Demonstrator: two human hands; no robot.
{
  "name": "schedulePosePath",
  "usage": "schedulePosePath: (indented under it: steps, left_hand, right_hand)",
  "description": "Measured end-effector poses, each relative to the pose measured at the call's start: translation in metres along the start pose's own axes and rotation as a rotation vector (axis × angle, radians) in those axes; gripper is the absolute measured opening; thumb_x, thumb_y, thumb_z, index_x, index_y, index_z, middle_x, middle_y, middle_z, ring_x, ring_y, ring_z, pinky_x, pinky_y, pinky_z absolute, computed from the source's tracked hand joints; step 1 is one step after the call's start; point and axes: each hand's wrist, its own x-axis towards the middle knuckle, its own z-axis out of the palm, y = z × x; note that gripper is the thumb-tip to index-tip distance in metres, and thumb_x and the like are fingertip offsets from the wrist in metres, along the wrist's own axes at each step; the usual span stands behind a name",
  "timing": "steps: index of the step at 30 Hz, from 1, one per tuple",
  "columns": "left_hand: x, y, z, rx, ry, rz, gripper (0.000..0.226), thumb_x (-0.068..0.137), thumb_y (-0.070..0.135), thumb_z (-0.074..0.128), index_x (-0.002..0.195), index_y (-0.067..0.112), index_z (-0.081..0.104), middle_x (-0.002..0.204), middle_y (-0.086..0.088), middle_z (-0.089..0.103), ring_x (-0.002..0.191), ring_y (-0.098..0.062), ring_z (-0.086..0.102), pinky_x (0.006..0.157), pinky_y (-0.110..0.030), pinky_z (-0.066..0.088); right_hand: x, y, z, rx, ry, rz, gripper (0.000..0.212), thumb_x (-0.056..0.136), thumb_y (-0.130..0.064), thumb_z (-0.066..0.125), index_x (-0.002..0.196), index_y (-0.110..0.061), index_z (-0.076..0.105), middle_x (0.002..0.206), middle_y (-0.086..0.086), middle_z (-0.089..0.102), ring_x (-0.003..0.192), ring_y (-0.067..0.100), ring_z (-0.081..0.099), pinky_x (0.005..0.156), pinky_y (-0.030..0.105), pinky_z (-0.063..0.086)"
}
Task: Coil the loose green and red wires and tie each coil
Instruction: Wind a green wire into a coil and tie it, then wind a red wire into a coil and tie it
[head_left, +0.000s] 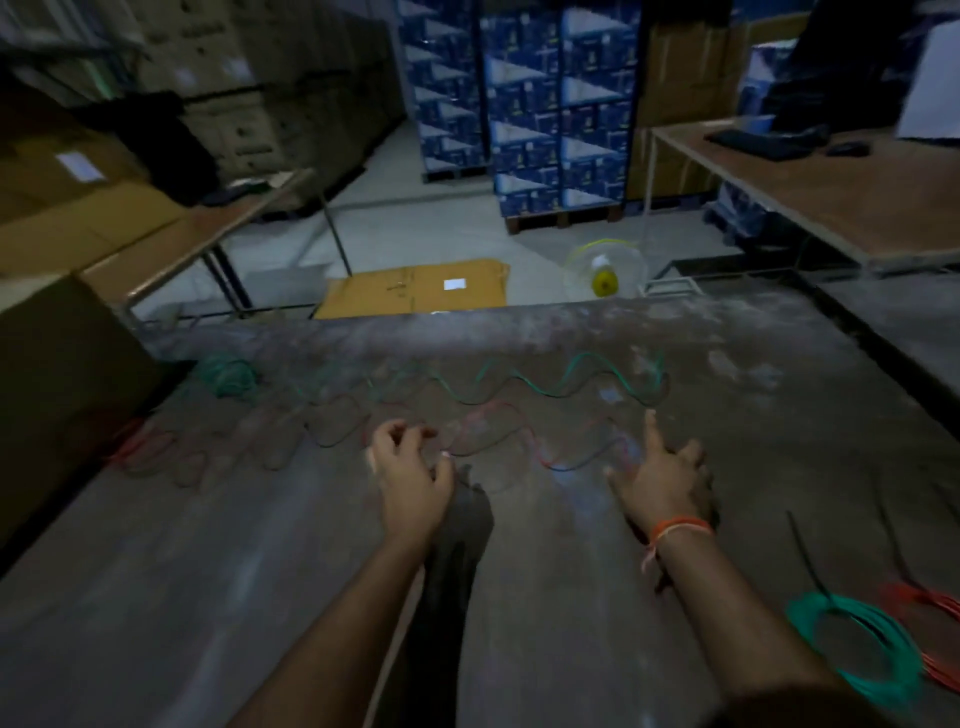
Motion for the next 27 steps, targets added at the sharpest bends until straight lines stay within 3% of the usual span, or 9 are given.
schedulePosePath:
  steps: [4, 9, 11, 13, 16, 18, 19, 21, 27]
  left_hand:
    - [0.051, -0.060, -0.023, 0.200, -0.147, -0.100, 0.049, 0.080, 0.040, 0.076, 0.125, 0.027, 0.062, 0.153, -0.015, 0.027, 0.138, -0.039, 0.025, 0.106, -0.057, 0.037]
    - [0.099, -0.111, -0.040, 0.250, -0.389, -0.159, 0.064, 0.078, 0.059, 0.074, 0.136, 0.043, 0.052, 0.164, -0.011, 0.001, 0.149, -0.040, 0.008, 0.114, -0.058, 0.024]
    - [0.116, -0.130, -0.044, 0.210, -0.522, -0.158, 0.068, 0.078, 0.059, 0.075, 0.138, 0.038, 0.053, 0.162, -0.016, 0.011, 0.146, -0.040, 0.024, 0.114, -0.048, 0.031]
    - [0.126, -0.142, -0.050, 0.211, -0.658, -0.077, 0.068, 0.082, 0.055, 0.073, 0.139, 0.022, 0.056, 0.149, -0.020, 0.040, 0.132, -0.037, 0.047, 0.105, -0.036, 0.041]
    - [0.124, -0.153, -0.061, 0.182, -0.698, -0.015, 0.053, 0.091, 0.042, 0.067, 0.131, 0.008, 0.060, 0.124, -0.018, 0.060, 0.114, -0.035, 0.058, 0.093, -0.034, 0.046]
    - [0.114, -0.159, -0.069, 0.149, -0.676, -0.007, 0.049, 0.093, 0.037, 0.064, 0.133, 0.010, 0.059, 0.127, -0.016, 0.060, 0.117, -0.033, 0.058, 0.095, -0.033, 0.044]
    - [0.108, -0.160, -0.074, 0.138, -0.669, -0.004, 0.046, 0.093, 0.034, 0.062, 0.133, 0.011, 0.060, 0.128, -0.015, 0.061, 0.117, -0.033, 0.058, 0.095, -0.032, 0.044]
    - [0.095, -0.163, -0.083, 0.113, -0.655, 0.004, 0.039, 0.094, 0.026, 0.059, 0.129, 0.011, 0.064, 0.128, -0.014, 0.065, 0.118, -0.032, 0.060, 0.095, -0.032, 0.046]
    - [0.044, -0.155, -0.117, 0.015, -0.595, -0.025, 0.038, 0.089, 0.007, 0.053, 0.123, 0.015, 0.070, 0.121, -0.009, 0.070, 0.108, -0.026, 0.067, 0.092, -0.034, 0.054]
  right_hand:
    - [-0.004, -0.028, 0.026, 0.023, 0.033, -0.100, 0.045, 0.093, -0.024, 0.057, 0.136, -0.033, 0.052, 0.127, 0.014, 0.032, 0.102, 0.044, 0.057, 0.095, 0.048, 0.051]
    - [-0.032, -0.066, 0.052, 0.031, 0.010, -0.213, 0.045, 0.081, -0.001, 0.063, 0.118, -0.026, 0.065, 0.126, 0.009, 0.036, 0.101, 0.043, 0.062, 0.100, 0.044, 0.049]
    - [-0.044, -0.078, 0.064, 0.046, 0.019, -0.236, 0.053, 0.080, 0.007, 0.059, 0.119, -0.029, 0.067, 0.118, 0.003, 0.038, 0.102, 0.038, 0.062, 0.102, 0.046, 0.046]
    - [-0.050, -0.079, 0.081, 0.061, 0.046, -0.228, 0.065, 0.073, 0.010, 0.055, 0.123, -0.030, 0.066, 0.114, -0.003, 0.038, 0.100, 0.032, 0.064, 0.105, 0.056, 0.044]
    - [-0.056, -0.073, 0.098, 0.047, 0.092, -0.229, 0.066, 0.071, 0.007, 0.053, 0.123, -0.032, 0.063, 0.114, -0.006, 0.040, 0.102, 0.028, 0.066, 0.106, 0.062, 0.043]
    - [-0.084, -0.091, 0.083, 0.058, 0.129, -0.219, 0.061, 0.075, 0.009, 0.053, 0.122, -0.028, 0.064, 0.117, -0.003, 0.044, 0.106, 0.026, 0.065, 0.110, 0.054, 0.041]
    - [-0.096, -0.098, 0.078, 0.081, 0.132, -0.205, 0.059, 0.079, 0.014, 0.052, 0.124, -0.021, 0.065, 0.120, 0.000, 0.046, 0.107, 0.021, 0.062, 0.108, 0.041, 0.041]
    - [-0.114, -0.102, 0.068, 0.133, 0.095, -0.161, 0.056, 0.083, 0.021, 0.046, 0.129, -0.007, 0.062, 0.120, 0.003, 0.045, 0.108, 0.017, 0.057, 0.093, 0.022, 0.038]
    - [-0.145, -0.078, 0.045, 0.142, 0.082, -0.213, 0.053, 0.080, 0.019, 0.052, 0.128, -0.002, 0.064, 0.126, 0.020, 0.052, 0.111, 0.035, 0.057, 0.092, 0.026, 0.038]
